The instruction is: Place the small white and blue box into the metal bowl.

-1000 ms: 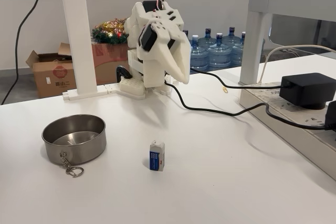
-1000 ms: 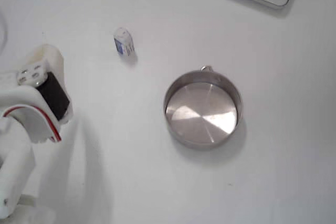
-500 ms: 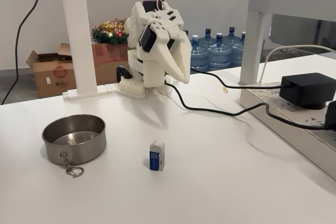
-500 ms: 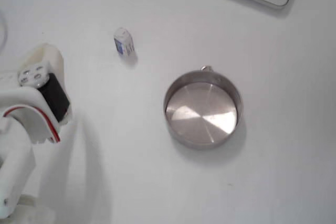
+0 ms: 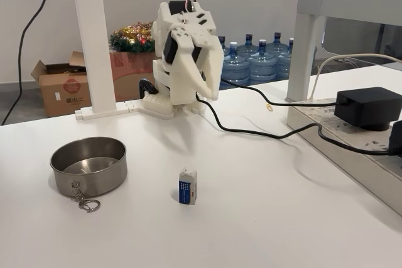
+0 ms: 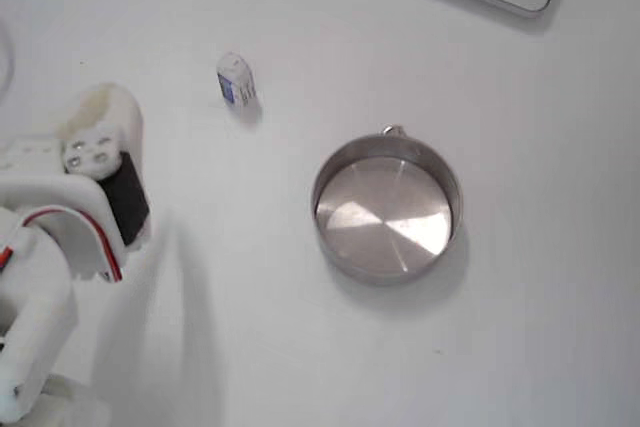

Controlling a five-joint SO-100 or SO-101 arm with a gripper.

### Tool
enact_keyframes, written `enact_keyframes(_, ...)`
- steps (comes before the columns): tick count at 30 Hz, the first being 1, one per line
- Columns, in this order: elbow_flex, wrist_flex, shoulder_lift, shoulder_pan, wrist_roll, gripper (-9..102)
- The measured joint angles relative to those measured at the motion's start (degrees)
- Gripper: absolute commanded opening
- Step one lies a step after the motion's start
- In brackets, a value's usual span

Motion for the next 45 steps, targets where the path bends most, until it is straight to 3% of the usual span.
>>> enact_keyframes(15,0.1,-1.8,-5.9,1.1,8.8,-5)
enact_keyframes(31,0.3,-30.0,-33.5,1.0,9.1,-5)
enact_keyframes(45,-0.2,-44.2,-51.4,3.0,9.1,-5)
